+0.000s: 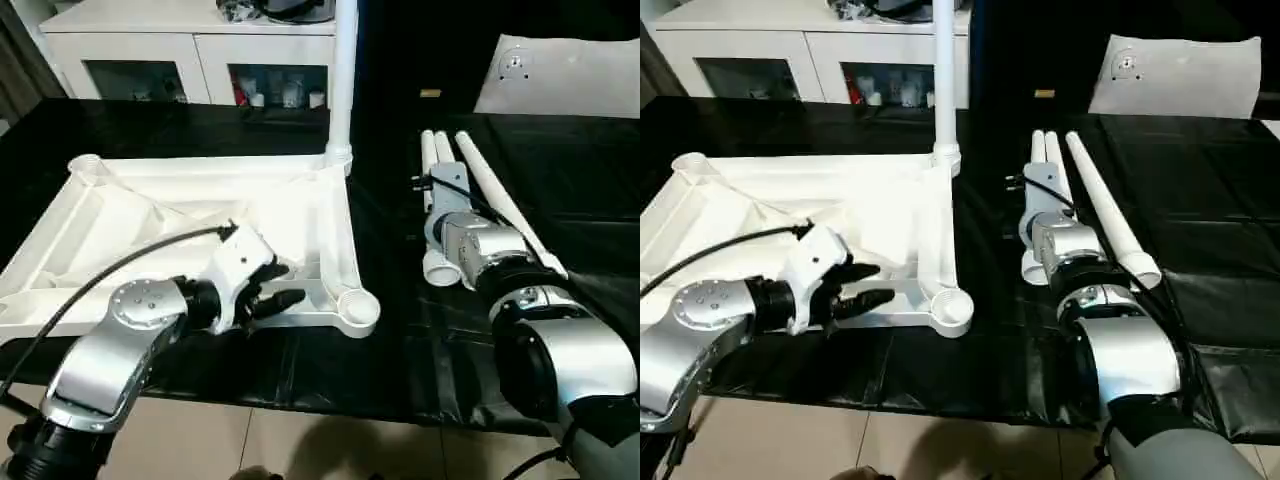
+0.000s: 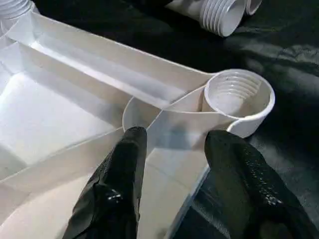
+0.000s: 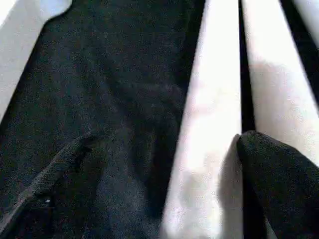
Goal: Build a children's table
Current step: Pick table leg
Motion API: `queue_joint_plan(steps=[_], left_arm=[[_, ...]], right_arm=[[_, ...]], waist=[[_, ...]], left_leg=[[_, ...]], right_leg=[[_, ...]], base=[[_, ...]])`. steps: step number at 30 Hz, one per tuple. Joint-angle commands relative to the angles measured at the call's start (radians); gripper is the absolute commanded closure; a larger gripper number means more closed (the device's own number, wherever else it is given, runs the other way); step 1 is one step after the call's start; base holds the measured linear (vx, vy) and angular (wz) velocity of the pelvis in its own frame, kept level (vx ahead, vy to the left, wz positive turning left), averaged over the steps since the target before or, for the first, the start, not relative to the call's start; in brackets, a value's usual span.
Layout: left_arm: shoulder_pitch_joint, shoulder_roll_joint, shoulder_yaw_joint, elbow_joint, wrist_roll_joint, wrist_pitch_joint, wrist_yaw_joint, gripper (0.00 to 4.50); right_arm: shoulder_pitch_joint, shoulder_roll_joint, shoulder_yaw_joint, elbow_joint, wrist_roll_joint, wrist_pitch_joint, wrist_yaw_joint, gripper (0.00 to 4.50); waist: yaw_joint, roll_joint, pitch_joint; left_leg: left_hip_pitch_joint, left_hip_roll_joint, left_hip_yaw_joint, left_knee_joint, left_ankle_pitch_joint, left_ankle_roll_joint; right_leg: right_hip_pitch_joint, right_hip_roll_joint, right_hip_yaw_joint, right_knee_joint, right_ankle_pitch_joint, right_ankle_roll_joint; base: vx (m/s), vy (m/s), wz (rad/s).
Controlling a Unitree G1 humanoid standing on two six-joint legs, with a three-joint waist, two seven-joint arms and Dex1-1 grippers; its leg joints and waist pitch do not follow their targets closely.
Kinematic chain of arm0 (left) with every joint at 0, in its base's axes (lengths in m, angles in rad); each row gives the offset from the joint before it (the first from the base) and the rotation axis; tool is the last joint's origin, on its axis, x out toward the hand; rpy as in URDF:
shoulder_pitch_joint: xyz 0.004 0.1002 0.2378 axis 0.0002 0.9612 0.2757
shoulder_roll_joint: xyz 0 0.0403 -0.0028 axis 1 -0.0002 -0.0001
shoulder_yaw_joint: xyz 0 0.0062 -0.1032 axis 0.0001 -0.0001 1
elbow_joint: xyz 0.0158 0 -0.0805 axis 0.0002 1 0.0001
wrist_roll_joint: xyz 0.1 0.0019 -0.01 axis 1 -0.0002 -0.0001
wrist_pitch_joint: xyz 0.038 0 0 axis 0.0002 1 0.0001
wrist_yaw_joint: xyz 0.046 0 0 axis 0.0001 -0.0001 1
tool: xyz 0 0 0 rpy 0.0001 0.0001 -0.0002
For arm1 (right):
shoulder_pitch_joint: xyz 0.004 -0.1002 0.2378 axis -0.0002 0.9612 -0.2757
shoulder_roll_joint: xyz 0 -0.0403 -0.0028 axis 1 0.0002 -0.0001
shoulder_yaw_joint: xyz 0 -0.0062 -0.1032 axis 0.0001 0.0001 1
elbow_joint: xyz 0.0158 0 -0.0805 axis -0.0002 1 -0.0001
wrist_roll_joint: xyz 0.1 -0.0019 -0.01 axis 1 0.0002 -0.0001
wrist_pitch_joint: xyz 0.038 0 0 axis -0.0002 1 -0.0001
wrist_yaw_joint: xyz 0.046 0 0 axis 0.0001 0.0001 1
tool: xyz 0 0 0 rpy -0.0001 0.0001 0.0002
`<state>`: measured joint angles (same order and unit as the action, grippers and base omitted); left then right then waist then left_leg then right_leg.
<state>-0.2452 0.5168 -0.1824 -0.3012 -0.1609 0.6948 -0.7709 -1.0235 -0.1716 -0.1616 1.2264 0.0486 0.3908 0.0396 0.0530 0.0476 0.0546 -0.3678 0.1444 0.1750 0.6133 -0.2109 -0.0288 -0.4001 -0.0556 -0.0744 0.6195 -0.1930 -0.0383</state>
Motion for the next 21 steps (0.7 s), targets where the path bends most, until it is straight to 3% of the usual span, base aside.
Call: queue_joint_plan(steps=[1, 3, 4, 8, 10, 16, 18, 21], left_arm=[[-0.001, 0.012, -0.014, -0.02, -0.001, 0.013, -0.002, 2.31], [-0.002, 0.014, -0.018, -0.023, -0.003, 0.015, -0.004, 2.31], [-0.003, 0.014, -0.02, -0.025, -0.005, 0.017, -0.004, 2.31], [-0.005, 0.011, -0.021, -0.027, -0.009, 0.017, -0.005, 2.31], [-0.004, 0.02, -0.027, -0.028, -0.014, 0.016, -0.013, 2.26], [-0.015, 0.026, -0.038, -0.027, -0.019, 0.016, -0.024, 2.24], [-0.015, 0.027, -0.037, -0.027, -0.02, 0.016, -0.024, 2.24], [-0.014, 0.03, -0.039, -0.028, -0.026, 0.015, -0.027, 2.24]], right_arm=[[-0.009, 0.007, -0.022, 0.033, 0.028, 0.024, 0.01, 0.0], [-0.013, 0.007, -0.036, 0.048, 0.04, 0.049, 0.006, 0.0], [-0.018, 0.005, -0.048, 0.059, 0.046, 0.077, -0.005, 0.0], [-0.024, 0.003, -0.081, 0.071, 0.073, 0.127, 0.005, 0.0], [-0.032, -0.001, -0.094, 0.079, 0.086, 0.146, 0.012, 0.19], [-0.041, -0.007, -0.103, 0.083, 0.091, 0.176, 0.031, 0.59], [-0.041, -0.007, -0.105, 0.082, 0.09, 0.182, 0.035, 0.94], [-0.04, -0.007, -0.107, 0.081, 0.094, 0.19, 0.034, 1.13]], waist=[[-0.001, 0.008, -0.067], [-0.001, 0.01, -0.067], [-0.003, 0.003, -0.065], [-0.003, 0.005, -0.062], [-0.004, 0.017, -0.063], [-0.008, 0.009, -0.064], [-0.009, 0.01, -0.064], [-0.012, 0.016, -0.063]], left_leg=[[0.005, 0.075, -0.03, -0.063, -0.132, 0.027], [0.007, 0.076, -0.031, -0.063, -0.143, 0.022], [0.006, 0.076, -0.03, -0.064, -0.151, 0.019], [0.007, 0.075, -0.031, -0.064, -0.179, 0.007], [0.008, 0.075, -0.034, -0.065, -0.198, -0.003], [0.005, 0.074, -0.032, -0.064, -0.194, -0.002], [0.005, 0.074, -0.032, -0.063, -0.188, 0.0], [0.006, 0.074, -0.033, -0.063, -0.197, -0.002]], right_leg=[[0.059, -0.095, 0.058, -0.06, -0.105, -0.262], [0.058, -0.094, 0.058, -0.06, -0.119, -0.26], [0.057, -0.093, 0.058, -0.062, -0.132, -0.259], [0.055, -0.095, 0.06, -0.065, -0.184, -0.245], [0.053, -0.093, 0.058, -0.064, -0.187, -0.241], [0.055, -0.094, 0.058, -0.064, -0.175, -0.248], [0.055, -0.095, 0.058, -0.064, -0.173, -0.25], [0.054, -0.094, 0.057, -0.065, -0.183, -0.249]], base=[[0.0, 0.0, 0.0], [0.0, 0.0, 0.0], [0.0, 0.0, 0.0], [0.0, 0.0, 0.0], [0.0, 0.0, 0.0], [0.0, 0.0, 0.0], [0.0, 0.0, 0.0], [0.0, 0.0, 0.0]])
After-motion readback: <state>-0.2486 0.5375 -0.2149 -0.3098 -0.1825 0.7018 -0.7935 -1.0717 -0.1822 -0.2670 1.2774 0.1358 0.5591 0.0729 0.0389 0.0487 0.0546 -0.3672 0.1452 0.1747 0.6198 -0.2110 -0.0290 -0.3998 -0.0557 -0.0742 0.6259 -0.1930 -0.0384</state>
